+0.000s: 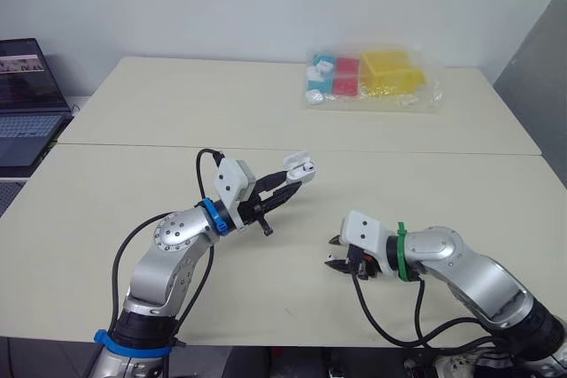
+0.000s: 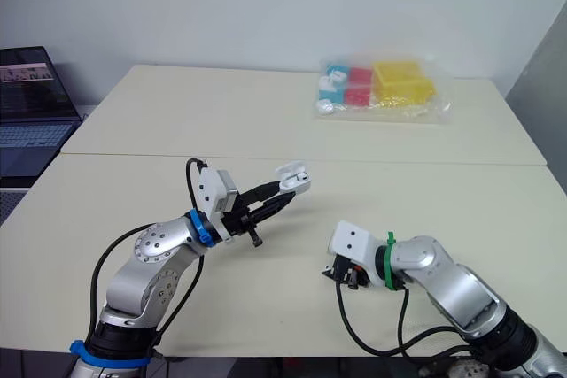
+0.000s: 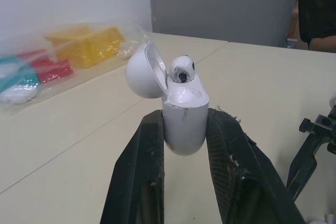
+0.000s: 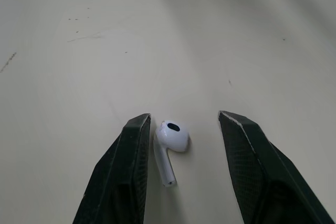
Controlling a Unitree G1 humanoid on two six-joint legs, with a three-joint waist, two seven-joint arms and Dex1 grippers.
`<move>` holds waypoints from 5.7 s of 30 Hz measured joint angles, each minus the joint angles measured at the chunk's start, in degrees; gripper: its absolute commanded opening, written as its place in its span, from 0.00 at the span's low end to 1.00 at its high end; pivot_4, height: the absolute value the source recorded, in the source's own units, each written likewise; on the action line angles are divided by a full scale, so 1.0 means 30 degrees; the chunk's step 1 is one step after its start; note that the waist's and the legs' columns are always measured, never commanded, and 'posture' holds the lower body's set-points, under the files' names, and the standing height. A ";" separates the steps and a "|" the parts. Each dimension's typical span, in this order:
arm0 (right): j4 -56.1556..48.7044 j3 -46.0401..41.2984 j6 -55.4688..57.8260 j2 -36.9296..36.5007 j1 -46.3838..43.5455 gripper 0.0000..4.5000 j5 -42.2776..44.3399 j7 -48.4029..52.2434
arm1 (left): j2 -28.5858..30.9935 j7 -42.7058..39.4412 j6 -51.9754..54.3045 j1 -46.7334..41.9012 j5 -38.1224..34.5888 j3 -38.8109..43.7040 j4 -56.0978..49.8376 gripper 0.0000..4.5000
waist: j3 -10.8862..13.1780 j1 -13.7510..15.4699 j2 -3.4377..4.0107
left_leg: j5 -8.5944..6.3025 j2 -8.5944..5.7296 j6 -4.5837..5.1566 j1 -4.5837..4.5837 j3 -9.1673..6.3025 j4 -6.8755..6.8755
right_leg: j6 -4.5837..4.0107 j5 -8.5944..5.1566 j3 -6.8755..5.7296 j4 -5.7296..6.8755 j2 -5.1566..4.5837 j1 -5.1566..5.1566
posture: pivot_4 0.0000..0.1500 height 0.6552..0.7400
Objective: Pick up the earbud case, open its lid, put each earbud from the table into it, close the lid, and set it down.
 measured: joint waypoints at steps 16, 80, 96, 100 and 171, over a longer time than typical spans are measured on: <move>0.0038 -0.0464 0.0141 -0.0048 0.0692 0.09 0.0132 0.0742 | 0.0058 -0.0008 -0.0005 -0.0001 0.0009 -0.0013 -0.0019 0.17 | -0.0002 0.0005 -0.0001 | 0.0000 -0.0004 0.0000 0.0009 0.0001 0.0011 | 0.0005 0.0003 0.0002 0.0003 -0.0003 0.0013 | 1.00 1.00; -0.2362 -1.0458 -0.0560 -1.3510 0.7929 0.73 -0.1027 0.7569 | 0.0287 0.0344 0.0036 0.1533 0.0201 -0.0574 -0.1052 0.17 | 0.0000 0.0055 0.0003 | 0.0002 -0.0013 -0.0007 0.0058 0.0039 0.0014 | 0.0007 0.0004 0.0021 0.0029 -0.0029 0.0026 | 1.00 1.00; -0.0782 -0.4454 -0.0024 -1.2492 0.4197 0.73 -0.3306 0.7360 | 0.0263 0.0847 0.0088 0.2268 0.0352 -0.0875 -0.1821 0.17 | -0.0001 0.0036 0.0006 | 0.0001 -0.0012 -0.0006 0.0040 0.0044 0.0009 | 0.0004 0.0001 0.0023 0.0010 -0.0028 0.0015 | 1.00 1.00; -0.0716 -0.4241 -0.0010 -1.2493 0.4233 0.73 -0.3341 0.7586 | 0.0311 0.0908 0.0141 0.2474 0.0347 -0.0876 -0.2199 0.17 | -0.0001 0.0039 0.0007 | 0.0001 -0.0011 -0.0006 0.0041 0.0041 0.0010 | 0.0004 0.0001 0.0019 0.0014 -0.0028 0.0016 | 1.00 1.00; -0.1741 -0.8543 -0.1010 0.7550 -0.1446 0.09 0.7777 -0.5867 | -0.2398 0.0483 -0.0715 -0.1920 -0.0023 -0.1093 0.0630 0.17 | -0.0012 -0.0006 -0.0014 | 0.0004 -0.0002 0.0000 0.0023 0.0005 0.0027 | 0.0009 0.0008 0.0025 0.0068 0.0012 0.0014 | 1.00 1.00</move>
